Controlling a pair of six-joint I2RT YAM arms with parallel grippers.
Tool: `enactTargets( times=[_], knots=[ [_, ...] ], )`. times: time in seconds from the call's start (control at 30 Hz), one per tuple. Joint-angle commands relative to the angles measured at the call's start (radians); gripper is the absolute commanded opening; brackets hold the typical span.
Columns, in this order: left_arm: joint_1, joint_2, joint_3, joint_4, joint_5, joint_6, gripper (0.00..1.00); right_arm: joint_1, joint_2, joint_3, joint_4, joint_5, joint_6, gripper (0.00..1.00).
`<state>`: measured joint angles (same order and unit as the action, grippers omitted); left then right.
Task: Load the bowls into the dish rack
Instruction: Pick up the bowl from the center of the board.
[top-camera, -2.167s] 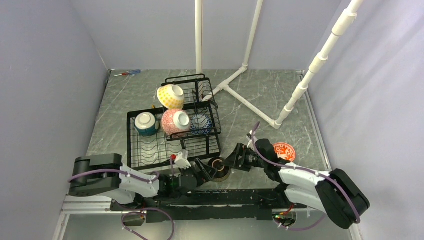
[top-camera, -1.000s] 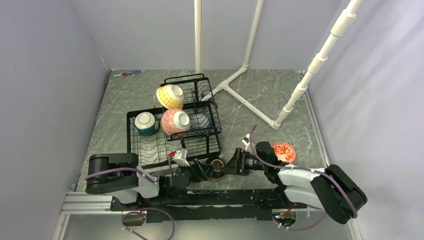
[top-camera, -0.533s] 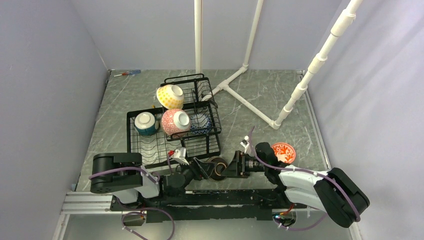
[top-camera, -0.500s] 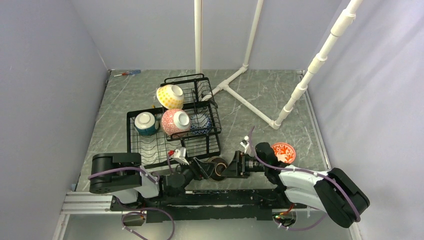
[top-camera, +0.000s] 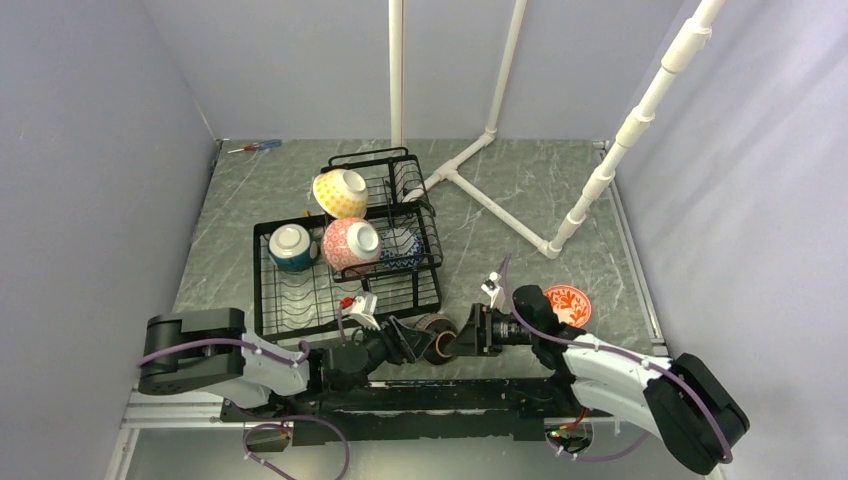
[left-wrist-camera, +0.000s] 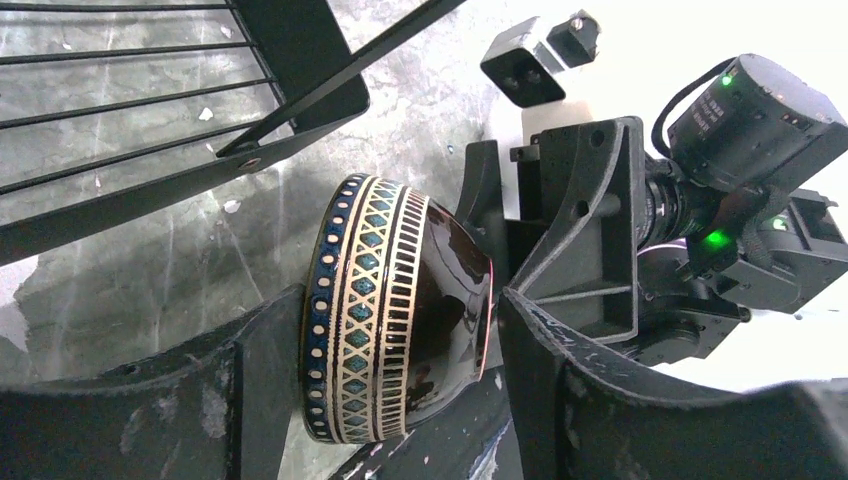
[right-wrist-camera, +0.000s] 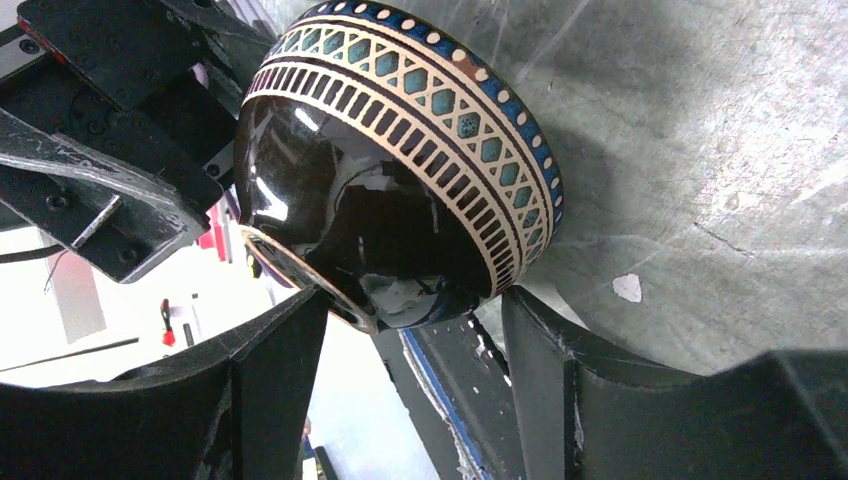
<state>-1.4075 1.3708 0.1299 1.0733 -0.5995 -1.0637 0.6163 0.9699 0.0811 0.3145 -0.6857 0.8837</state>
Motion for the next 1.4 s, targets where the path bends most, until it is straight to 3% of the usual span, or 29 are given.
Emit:
enactTargets(
  times=[0.0,0.2,0.5,0.6,0.7,0.87,1.0,1.2,1.27,1.37],
  knots=[
    [-0.025,-0.045,0.067,0.080,0.172,-0.056,0.69,0.001,-0.033,0.046,-0.046,0.106,-0.061,0.64],
    [-0.025,-0.027,0.064,0.158,0.193,-0.031,0.57,0.000,-0.114,0.046,-0.168,0.115,-0.100,0.59],
    [-0.025,0.059,0.075,0.293,0.287,-0.019,0.53,0.000,-0.203,0.060,-0.306,0.145,-0.108,0.58],
    [-0.025,0.105,0.071,0.362,0.299,-0.031,0.48,0.001,-0.197,0.082,-0.379,0.149,-0.120,0.51],
    [-0.025,0.151,0.054,0.446,0.288,-0.042,0.38,0.000,-0.218,0.097,-0.442,0.152,-0.127,0.48],
    [-0.025,0.190,0.058,0.478,0.296,-0.045,0.05,0.001,-0.278,0.146,-0.546,0.186,-0.153,0.48],
    [-0.025,0.180,0.059,0.468,0.296,-0.026,0.03,0.002,-0.295,0.193,-0.597,0.207,-0.171,0.49],
    [-0.025,0.056,0.088,0.227,0.305,0.022,0.03,0.000,-0.315,0.262,-0.663,0.243,-0.200,0.51],
    [-0.025,-0.036,0.117,0.048,0.313,0.073,0.03,0.000,-0.329,0.285,-0.700,0.258,-0.207,0.55],
    [-0.027,-0.205,0.218,-0.428,0.338,0.180,0.03,0.001,-0.358,0.327,-0.745,0.295,-0.217,0.64]
  ],
)
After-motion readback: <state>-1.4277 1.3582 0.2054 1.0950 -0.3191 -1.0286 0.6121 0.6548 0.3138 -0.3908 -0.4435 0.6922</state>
